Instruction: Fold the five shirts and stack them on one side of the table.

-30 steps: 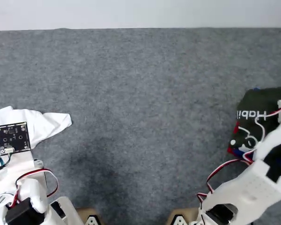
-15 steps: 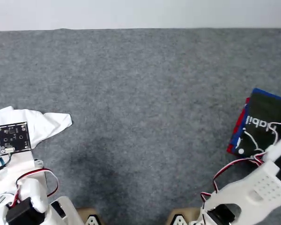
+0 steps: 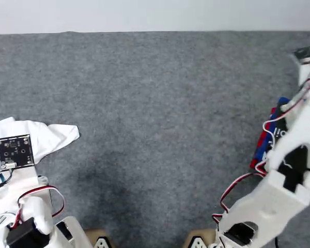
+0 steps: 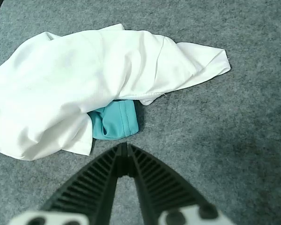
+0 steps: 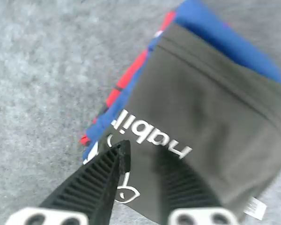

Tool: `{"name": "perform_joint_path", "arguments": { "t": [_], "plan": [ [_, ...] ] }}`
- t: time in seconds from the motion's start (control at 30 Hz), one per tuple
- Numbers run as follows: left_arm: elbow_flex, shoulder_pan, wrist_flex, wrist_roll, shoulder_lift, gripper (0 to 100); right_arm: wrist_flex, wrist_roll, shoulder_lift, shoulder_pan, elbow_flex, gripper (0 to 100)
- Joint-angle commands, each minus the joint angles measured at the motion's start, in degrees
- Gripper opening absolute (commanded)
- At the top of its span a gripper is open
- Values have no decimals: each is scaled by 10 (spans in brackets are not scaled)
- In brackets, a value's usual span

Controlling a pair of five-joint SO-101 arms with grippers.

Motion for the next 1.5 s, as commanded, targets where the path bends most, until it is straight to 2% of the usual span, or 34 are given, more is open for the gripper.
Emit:
{"name": "perform_joint_path", "arguments": {
  "t": [0.0, 0.13, 0.27, 0.67, 0.9, 1.13, 1.3, 1.47],
  "plan": [
    [-1, 2, -14, -4, -2, 5, 15, -26, -7, -4, -31, 8],
    [-1, 2, -14, -4, -2, 5, 12, -31, -43, 6, -31, 10],
    [-1, 2, -14, -4, -2, 5, -38, -33, -51, 10, -27, 10],
    [-1, 2, -14, -4, -2, 5, -177, -58, 145, -23, -30, 10],
    [-1, 2, -14, -4, -2, 5, -132, -79, 75, -22, -89, 10],
    [-1, 2, -14, -4, -2, 5, -45, -102, -5, -22, -89, 9],
    [-1, 2, -14, -4, -2, 6, 22, -147, -36, -22, -89, 9],
    [-1, 2, -15, -5, 2, 6, 29, -174, -80, -18, -47, 9]
  ]
}}
